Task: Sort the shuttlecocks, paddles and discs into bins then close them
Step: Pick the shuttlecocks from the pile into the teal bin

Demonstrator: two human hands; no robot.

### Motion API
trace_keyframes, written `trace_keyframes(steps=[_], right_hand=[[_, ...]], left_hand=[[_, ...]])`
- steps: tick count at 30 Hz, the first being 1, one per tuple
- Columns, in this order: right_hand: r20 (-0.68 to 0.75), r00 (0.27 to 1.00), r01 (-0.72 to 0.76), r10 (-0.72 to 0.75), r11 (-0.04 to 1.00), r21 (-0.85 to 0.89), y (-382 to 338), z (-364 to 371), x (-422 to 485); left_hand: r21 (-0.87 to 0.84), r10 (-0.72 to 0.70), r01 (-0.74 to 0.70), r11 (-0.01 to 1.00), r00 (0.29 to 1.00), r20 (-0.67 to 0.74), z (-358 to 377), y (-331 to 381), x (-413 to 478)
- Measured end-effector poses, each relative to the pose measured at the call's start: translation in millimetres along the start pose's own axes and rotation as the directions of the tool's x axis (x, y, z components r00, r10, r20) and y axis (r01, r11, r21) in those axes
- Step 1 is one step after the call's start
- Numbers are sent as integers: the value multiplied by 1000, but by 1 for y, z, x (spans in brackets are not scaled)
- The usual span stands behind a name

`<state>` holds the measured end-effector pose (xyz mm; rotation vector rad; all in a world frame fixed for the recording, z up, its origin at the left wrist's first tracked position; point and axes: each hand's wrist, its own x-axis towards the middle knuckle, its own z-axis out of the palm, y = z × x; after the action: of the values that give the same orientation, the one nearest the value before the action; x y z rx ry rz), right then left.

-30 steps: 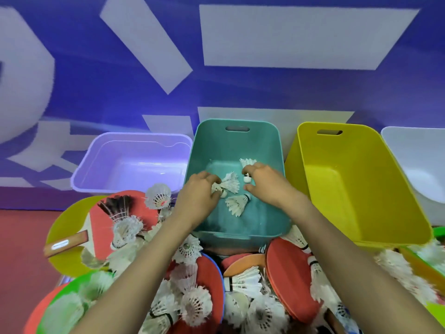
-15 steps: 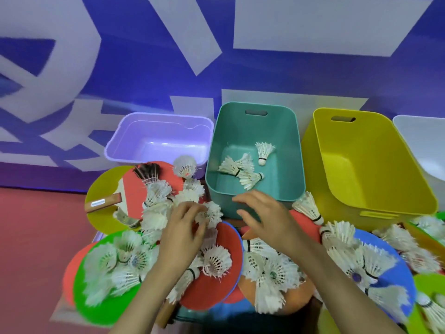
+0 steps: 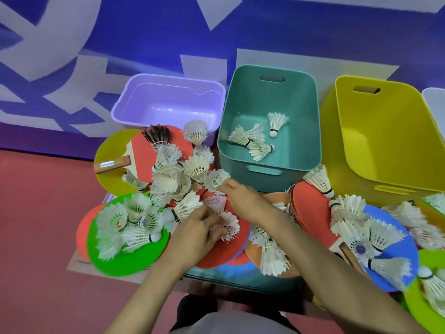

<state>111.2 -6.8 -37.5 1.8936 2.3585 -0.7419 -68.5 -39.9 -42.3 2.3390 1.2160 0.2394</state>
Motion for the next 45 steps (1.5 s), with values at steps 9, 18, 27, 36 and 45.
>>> trace_keyframes(steps=[9,18,27,36,45], right_hand=[[-164,985,-41,62,990,132,4,7,-3],[-379,925,26,21,993,119,14,6,-30],[-511,858,102,-53,992,68,17,2,-49],[-432,896,91,-99,995,-39,31,-12,-64],[-325,934,152,-149,988,-16,56,-32,-84]], left_hand=[[-63,51,-46,997,996,79,6,-9,-1],[-107,112,-94,990,977,182,-4,-11,5],[-170,130,-128,977,991,4,0,-20,3],[-453,-115,8,892,971,-211,-7,-10,6],[-495,-280,92,864,905,-321,-4,11,23]])
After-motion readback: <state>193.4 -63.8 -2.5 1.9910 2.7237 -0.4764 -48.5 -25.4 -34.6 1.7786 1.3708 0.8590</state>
